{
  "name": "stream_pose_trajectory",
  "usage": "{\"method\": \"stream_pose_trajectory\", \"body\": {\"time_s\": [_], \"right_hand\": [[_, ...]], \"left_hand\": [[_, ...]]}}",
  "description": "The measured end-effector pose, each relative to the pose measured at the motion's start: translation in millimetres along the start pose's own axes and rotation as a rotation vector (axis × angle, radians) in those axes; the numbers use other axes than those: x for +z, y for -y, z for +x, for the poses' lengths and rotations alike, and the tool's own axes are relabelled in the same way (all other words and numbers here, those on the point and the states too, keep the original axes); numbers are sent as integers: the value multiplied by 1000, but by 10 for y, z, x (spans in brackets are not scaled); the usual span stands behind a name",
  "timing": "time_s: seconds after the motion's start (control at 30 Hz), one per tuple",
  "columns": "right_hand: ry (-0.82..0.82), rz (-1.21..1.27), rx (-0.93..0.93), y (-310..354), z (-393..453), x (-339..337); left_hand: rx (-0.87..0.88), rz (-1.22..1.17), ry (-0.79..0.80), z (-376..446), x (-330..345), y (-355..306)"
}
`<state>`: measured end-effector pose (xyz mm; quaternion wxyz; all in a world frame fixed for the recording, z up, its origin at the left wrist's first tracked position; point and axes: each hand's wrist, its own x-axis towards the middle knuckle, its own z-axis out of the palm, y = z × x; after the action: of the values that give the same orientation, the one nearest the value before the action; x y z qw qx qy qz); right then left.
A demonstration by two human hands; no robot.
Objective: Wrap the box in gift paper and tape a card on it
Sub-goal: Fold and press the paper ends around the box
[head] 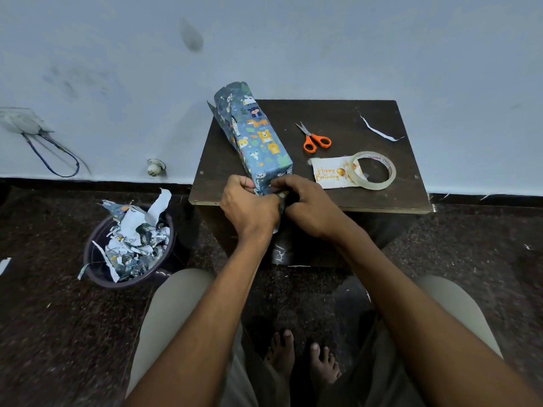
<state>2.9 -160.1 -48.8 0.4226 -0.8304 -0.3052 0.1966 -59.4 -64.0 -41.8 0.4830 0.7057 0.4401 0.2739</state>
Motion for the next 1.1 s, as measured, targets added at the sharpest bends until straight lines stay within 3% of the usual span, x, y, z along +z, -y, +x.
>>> {"method": "stream_pose_trajectory", "body": {"time_s": [0.17,0.33,0.83,0.97,1.1], "right_hand": [[-15,-27,-26,-1,20,2],[-11,-51,-65,36,31,-1],[1,38,96,174,161,-16],[11,-16,80,199,182,-20],[36,-62,90,199,160,-14]], "left_hand": [[31,-3,-15,-28,-21,9],[249,138,49,-144,-71,119],[452,330,464,-142,-335,108],[187,204,633,-148,-424,101],[-103,-64,637,91,-451,178]]}}
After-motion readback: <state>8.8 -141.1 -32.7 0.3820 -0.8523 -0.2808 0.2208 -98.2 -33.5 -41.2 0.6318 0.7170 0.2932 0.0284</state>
